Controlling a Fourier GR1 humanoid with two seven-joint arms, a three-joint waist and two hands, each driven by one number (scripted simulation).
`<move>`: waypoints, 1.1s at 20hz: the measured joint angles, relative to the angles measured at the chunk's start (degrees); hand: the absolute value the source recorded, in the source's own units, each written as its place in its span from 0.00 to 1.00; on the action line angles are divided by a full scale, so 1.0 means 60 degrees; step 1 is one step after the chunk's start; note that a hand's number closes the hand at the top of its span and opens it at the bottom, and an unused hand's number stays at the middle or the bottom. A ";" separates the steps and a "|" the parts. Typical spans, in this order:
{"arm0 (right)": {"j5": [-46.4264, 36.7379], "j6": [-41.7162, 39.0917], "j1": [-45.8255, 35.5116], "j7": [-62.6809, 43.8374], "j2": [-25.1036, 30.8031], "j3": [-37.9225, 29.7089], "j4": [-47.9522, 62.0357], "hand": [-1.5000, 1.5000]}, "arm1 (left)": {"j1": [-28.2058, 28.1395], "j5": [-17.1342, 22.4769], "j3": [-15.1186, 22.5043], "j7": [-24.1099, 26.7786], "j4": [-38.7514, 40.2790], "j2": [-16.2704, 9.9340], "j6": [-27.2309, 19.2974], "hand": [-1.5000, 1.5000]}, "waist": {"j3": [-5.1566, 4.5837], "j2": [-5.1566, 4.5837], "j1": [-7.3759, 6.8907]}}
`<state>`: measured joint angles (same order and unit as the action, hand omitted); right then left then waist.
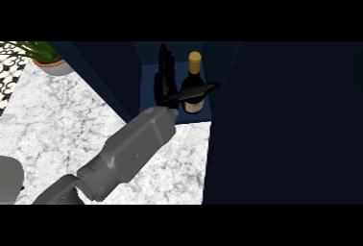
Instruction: Pick up the wine, place it into the cabinet and close the cabinet
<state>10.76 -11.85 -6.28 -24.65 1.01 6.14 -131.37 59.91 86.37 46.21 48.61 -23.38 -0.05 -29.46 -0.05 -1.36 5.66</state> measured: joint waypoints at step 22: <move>0.0085 0.0282 0.0007 -0.0560 0.0186 -0.0372 -0.0327 0.00 | -0.1643 -0.0274 0.1174 0.0829 -0.2236 -0.0007 -0.0064 0.00 | 0.0006 0.0191 -0.0715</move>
<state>11.26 -10.16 -6.25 -28.01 2.13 3.90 -133.33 50.05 84.73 53.25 53.58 -36.80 -0.09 -29.85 -0.01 -0.21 1.36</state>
